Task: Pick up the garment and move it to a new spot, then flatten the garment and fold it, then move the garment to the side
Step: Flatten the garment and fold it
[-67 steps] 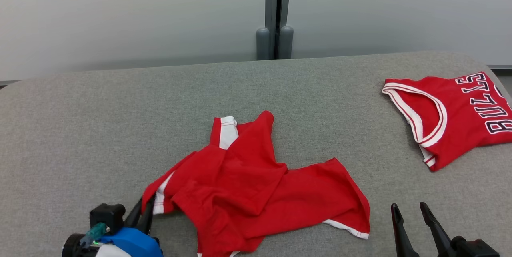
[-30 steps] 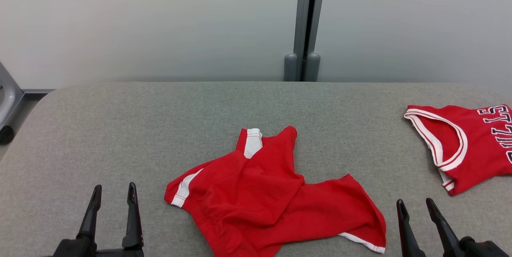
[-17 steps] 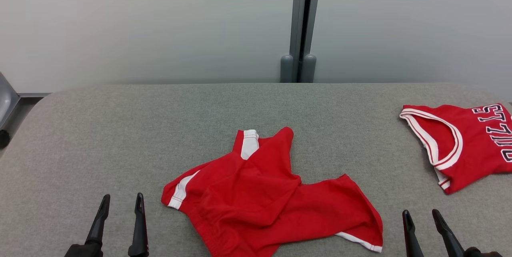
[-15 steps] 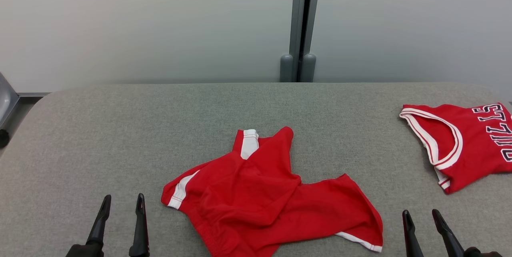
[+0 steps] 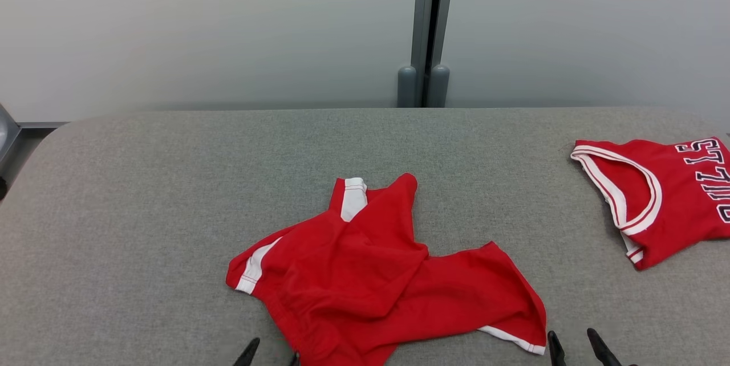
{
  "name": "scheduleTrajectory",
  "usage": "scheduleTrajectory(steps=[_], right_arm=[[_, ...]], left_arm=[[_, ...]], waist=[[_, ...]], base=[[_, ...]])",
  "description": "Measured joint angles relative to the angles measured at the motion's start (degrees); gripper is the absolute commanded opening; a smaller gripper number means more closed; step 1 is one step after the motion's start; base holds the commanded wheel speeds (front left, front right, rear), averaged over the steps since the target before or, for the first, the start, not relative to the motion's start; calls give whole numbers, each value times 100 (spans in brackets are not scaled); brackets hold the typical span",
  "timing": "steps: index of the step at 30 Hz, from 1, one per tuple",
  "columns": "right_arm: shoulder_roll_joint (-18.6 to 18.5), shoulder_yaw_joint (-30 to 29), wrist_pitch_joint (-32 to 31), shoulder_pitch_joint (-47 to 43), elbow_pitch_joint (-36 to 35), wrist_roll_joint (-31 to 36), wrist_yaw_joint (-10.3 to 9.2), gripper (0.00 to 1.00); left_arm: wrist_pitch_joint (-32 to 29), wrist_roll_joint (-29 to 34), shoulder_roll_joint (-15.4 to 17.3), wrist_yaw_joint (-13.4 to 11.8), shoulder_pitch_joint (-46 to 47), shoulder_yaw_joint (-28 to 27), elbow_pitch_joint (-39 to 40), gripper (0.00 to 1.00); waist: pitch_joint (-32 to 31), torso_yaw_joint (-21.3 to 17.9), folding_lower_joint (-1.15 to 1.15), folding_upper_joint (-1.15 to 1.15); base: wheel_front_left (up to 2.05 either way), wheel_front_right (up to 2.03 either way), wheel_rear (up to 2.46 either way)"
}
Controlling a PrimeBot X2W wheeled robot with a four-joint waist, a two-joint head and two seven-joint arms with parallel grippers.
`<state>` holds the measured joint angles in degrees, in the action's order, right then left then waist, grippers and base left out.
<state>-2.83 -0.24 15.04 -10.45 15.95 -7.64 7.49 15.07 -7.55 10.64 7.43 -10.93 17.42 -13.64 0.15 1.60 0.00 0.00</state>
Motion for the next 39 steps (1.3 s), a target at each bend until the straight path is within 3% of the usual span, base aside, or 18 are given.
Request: scheduleTrajectory(steps=[11, 22, 33, 34, 35, 36, 37, 38, 39], right_arm=[[0, 274, 0, 449, 824, 22, 0, 100], [1, 538, 0, 999, 1525, -41, 0, 100], [1, 728, 0, 1292, 1784, -276, 0, 100], [0, 736, 0, 1306, 1800, -299, 0, 70], [0, 764, 0, 1329, 1812, -320, 0, 42], [-1, 794, 1, 1356, 1817, -353, -1, 0], [1, 826, 0, 1374, 1804, -374, 0, 0], [2, 836, 0, 1384, 1788, -382, 0, 0], [2, 835, 0, 1387, 1766, -393, 0, 0]], left_arm=[[-1, -219, 208, 1, 293, 1079, -975, 100], [-1, -365, 111, 1, 1102, 1571, -1805, 100], [0, -502, 7, 1, 1486, 1917, -2043, 100], [1, -508, 0, 1, 1511, 1979, -2097, 93], [2, -509, -12, 1, 1556, 2023, -2132, 68], [0, -535, -33, 1, 1600, 2028, -2108, 40], [0, -565, -46, 1, 1632, 1998, -2049, 12], [0, -567, -59, 1, 1658, 1985, -2001, 0], [0, -592, -67, 1, 1666, 1971, -1939, 0]], waist=[[198, -55, 0, 0], [425, -146, 0, 1], [549, -131, 0, 0], [558, -130, 0, 1], [566, -127, 0, 0], [568, -128, 0, 1], [575, -128, 0, 0], [579, -127, 0, 1], [580, -124, 0, 0]], base=[[0, 0, 0], [0, 0, 0], [0, 0, 0], [0, 0, 0], [0, 0, 0], [0, 0, 0], [0, 0, 0], [0, 0, 0], [0, 0, 0]])
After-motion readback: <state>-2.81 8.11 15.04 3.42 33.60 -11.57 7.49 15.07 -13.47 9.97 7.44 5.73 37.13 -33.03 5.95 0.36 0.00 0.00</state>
